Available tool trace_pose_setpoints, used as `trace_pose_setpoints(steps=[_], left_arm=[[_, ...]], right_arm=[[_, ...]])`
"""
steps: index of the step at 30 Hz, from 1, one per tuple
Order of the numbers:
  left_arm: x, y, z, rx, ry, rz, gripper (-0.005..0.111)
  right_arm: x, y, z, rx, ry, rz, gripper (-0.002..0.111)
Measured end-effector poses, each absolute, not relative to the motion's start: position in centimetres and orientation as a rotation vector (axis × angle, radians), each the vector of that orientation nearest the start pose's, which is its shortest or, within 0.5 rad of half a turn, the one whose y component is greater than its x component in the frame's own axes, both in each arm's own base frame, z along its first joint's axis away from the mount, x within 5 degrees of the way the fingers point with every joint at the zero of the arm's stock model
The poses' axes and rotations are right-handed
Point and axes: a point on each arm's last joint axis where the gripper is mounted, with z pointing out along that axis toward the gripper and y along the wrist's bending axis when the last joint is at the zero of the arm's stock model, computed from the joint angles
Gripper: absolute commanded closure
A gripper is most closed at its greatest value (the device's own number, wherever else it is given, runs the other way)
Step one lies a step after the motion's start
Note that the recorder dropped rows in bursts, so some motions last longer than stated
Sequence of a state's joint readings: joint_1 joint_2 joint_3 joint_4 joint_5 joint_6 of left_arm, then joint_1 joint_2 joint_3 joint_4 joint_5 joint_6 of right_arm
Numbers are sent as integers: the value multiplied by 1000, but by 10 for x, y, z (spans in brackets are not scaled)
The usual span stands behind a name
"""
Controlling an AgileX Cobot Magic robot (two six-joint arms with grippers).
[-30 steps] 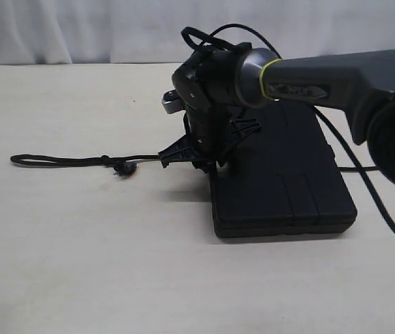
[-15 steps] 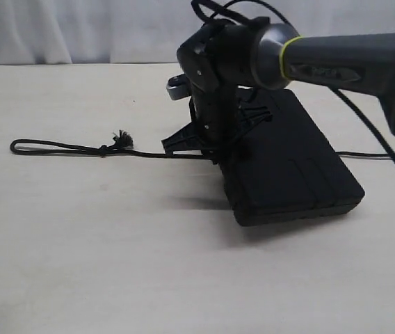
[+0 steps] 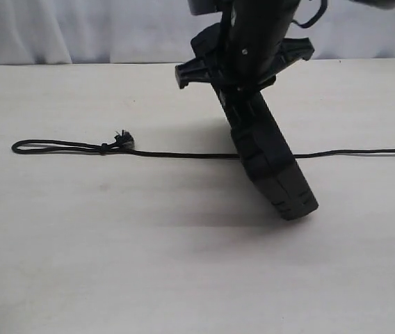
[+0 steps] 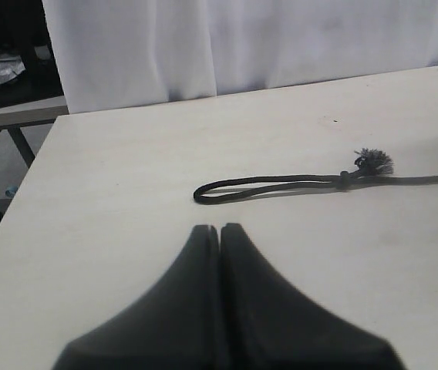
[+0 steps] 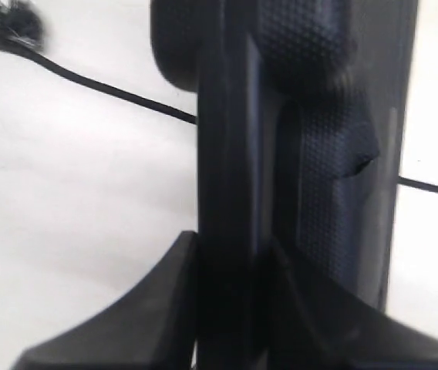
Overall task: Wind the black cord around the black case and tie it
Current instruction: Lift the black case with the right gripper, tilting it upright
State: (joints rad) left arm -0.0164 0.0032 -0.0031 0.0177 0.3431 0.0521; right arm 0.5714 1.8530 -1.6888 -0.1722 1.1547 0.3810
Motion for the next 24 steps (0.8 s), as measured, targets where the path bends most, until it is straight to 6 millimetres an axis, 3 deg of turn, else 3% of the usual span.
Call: trace_pose_setpoints(steps=[5,12,18,24], left_arm=[[54,0,183,74,1826,42,107],[54,0,183,74,1826,42,107],[54,0,183,74,1826,42,107],[54,0,183,74,1826,42,107]], right_arm=[[346,178,315,-236,2802,243,104],[357,145,311,-160,2864,512,104],[365,116,305,-43,2875,545,104],[364,104,304,-58,2870,415,104]])
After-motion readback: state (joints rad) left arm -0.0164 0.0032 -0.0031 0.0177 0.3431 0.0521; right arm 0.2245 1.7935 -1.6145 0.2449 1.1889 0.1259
